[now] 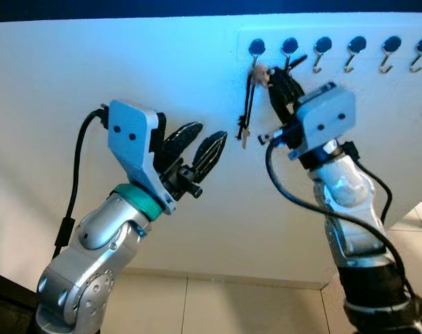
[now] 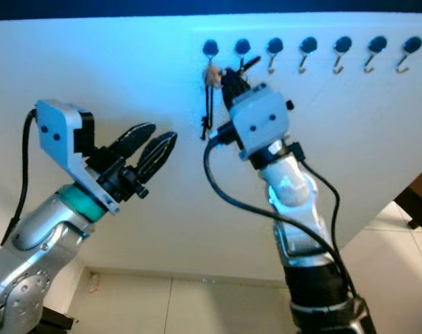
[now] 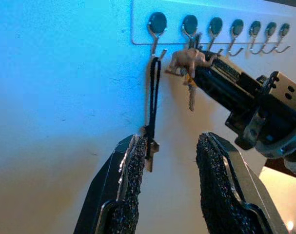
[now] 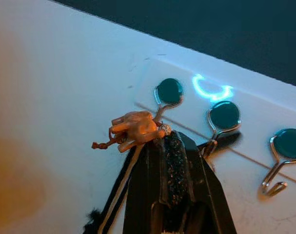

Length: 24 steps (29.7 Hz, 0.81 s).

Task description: Hang keys on a hook

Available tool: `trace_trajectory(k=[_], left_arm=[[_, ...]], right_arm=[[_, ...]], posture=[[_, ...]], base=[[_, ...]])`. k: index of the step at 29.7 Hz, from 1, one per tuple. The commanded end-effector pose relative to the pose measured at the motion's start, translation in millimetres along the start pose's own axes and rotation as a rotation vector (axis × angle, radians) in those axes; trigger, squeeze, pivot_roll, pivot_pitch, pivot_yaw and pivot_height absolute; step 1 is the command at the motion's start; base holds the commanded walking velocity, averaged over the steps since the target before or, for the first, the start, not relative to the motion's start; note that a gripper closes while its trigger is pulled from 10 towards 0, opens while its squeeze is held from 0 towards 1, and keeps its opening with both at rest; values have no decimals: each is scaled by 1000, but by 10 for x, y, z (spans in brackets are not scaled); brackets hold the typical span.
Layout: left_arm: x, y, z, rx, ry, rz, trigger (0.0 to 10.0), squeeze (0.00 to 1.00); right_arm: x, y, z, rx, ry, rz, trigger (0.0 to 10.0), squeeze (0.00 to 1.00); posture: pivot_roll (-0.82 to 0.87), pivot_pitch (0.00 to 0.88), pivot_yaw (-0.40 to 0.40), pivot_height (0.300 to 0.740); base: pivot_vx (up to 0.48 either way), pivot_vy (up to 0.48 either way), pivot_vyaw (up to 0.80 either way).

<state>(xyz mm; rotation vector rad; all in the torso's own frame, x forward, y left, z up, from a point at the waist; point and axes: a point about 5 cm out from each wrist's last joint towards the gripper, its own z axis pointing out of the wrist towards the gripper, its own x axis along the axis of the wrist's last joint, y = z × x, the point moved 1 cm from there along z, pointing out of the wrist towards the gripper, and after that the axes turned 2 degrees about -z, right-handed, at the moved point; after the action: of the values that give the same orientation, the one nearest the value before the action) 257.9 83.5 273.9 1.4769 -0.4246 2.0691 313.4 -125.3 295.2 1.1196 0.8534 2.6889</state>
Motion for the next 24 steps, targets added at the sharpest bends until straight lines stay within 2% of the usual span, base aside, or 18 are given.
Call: trace_trajectory(k=[1,6,9,10,12,15,16,17,18,19,21,24], left_arm=[[-3,11,-6,-8,-8,-3,10000,0],[-11,12,-15,-8,-13,-4,10000,0],[-10,12,-17,-8,-14,-4,10000,0],[-12,13,-18,-8,-15,-5,10000,0],[-14,14,-18,-9,-17,-4,10000,0],[-5,14,-29,-10,-17,-3,10000,0],[-2,14,-32,-10,-17,-3,10000,0],[-4,16,-34,-10,-18,-3,10000,0],[-15,18,-32,-11,-21,-4,10000,0],[-15,18,-32,-11,-21,-4,10000,0],[-32,17,-31,-10,-27,-6,10000,0],[-91,4,-48,-7,-49,-2,10000,0]], right_arm=[[11,-64,-38,40,-3,-9,10000,0],[-104,-115,-182,69,-66,-8,10000,0],[-118,-120,-199,70,-76,-6,10000,0],[-152,-124,-220,63,-95,1,10000,565],[-185,-127,-242,52,-115,25,10000,1000],[-184,-105,-242,22,-122,58,10000,1000],[-187,-91,-244,6,-128,84,10000,863],[-203,-80,-250,-12,-139,130,10000,863],[-251,-77,-279,-26,-165,212,10000,0],[-251,-77,-279,-26,-165,212,10000,0],[-309,-123,-342,3,-201,300,10000,0],[-402,-224,-549,54,-270,447,10000,0]], posture=[[-97,60,138,740],[-97,66,138,740],[-97,66,138,740],[-97,66,138,740],[-97,66,138,740],[-94,66,140,740],[-93,66,140,740],[-93,66,140,740],[-93,66,140,740],[-93,66,140,740],[-96,70,139,740],[-99,71,133,740]], base=[[0,0,0],[0,0,0],[0,0,0],[0,0,0],[0,0,0],[0,0,0],[0,0,0],[0,0,0],[0,0,0],[0,0,0],[0,0,0],[0,0,0]])
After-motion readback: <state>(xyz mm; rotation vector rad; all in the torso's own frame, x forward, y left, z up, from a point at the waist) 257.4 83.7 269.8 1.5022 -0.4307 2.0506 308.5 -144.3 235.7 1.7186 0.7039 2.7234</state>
